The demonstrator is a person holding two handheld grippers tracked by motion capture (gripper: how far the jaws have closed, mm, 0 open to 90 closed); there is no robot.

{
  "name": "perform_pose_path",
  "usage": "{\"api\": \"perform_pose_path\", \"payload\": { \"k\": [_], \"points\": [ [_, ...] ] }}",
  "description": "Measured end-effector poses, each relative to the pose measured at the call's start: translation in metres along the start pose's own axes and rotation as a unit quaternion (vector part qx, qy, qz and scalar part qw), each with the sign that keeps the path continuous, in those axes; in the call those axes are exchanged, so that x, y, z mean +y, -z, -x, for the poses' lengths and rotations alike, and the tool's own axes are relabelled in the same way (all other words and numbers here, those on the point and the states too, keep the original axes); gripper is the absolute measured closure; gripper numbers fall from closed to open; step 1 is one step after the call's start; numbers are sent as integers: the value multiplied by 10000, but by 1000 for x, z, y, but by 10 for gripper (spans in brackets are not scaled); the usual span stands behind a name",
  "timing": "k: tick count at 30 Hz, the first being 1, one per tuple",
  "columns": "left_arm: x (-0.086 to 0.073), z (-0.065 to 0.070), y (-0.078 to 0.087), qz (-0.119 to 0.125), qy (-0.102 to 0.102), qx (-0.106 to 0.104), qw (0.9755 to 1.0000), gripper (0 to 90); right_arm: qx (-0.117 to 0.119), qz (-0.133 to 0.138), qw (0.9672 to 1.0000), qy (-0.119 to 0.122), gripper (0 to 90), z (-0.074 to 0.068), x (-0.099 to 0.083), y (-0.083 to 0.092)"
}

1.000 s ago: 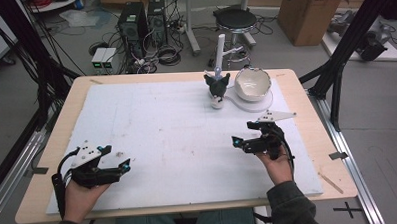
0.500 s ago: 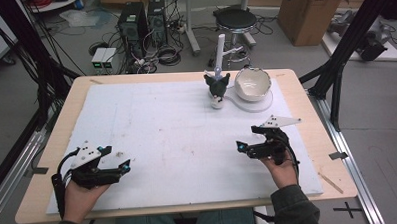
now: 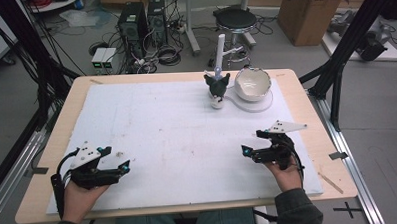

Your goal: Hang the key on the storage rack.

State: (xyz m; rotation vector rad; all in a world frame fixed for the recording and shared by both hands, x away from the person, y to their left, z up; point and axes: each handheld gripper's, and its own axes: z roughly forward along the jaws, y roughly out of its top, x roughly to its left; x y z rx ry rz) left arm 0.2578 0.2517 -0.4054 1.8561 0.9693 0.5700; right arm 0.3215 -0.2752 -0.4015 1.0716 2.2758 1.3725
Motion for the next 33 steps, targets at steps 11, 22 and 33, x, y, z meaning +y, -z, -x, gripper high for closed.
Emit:
{"api": "perform_pose_path", "payload": {
  "k": [11, 22, 33],
  "points": [
    [-3, -3, 1, -79, -9, -59, 10000, 186, -30, 39, 10000, 28, 115, 4, -6, 4],
    [-7, -4, -1, -187, -88, -138, 9997, 186, -71, 63, 10000, 20, 115, 4, -13, 11],
    [-8, -4, -2, -209, -125, -193, 9995, 186, -76, 119, 9999, 24, 115, 1, -18, 17]
  ]
}}
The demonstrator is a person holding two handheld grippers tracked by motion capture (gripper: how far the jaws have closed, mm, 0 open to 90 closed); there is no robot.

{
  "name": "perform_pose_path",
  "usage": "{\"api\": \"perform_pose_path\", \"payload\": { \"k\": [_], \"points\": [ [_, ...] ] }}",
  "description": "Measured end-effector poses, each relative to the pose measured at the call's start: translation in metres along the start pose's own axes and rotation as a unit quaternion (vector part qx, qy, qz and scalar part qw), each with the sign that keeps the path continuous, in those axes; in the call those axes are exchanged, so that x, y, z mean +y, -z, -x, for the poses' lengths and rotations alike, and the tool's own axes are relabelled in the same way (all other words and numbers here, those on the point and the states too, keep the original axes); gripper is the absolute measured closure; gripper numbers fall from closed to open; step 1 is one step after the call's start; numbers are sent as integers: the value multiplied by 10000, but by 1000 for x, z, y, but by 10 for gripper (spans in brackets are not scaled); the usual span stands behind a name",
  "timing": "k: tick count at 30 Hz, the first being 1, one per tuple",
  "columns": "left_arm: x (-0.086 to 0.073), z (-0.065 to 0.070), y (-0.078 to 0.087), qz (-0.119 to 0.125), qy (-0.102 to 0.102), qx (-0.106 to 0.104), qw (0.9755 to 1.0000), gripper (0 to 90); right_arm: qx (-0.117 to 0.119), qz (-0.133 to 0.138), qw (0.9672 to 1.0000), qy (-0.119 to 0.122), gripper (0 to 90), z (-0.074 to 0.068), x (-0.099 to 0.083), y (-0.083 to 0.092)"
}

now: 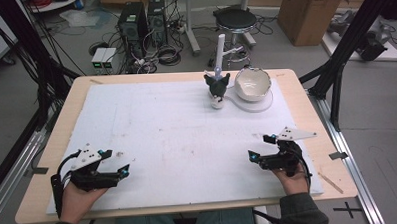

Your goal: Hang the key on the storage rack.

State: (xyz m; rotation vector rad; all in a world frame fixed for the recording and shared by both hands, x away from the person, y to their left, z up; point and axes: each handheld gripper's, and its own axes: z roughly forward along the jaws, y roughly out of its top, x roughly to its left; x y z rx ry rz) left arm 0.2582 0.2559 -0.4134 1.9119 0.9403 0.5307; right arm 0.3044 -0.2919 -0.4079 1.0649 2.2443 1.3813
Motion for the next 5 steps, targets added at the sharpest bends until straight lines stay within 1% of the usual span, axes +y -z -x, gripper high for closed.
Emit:
{"api": "perform_pose_path", "payload": {
  "k": [3, 5],
  "points": [
    [0, 0, -1, 4, 2, -3, 10000, 186, 5, -13, 10000, 24, 115, -2, 0, -1],
    [0, 0, -1, 2, 18, -17, 10000, 186, 11, -11, 10000, 82, 115, -2, 0, -2]
  ]
}}
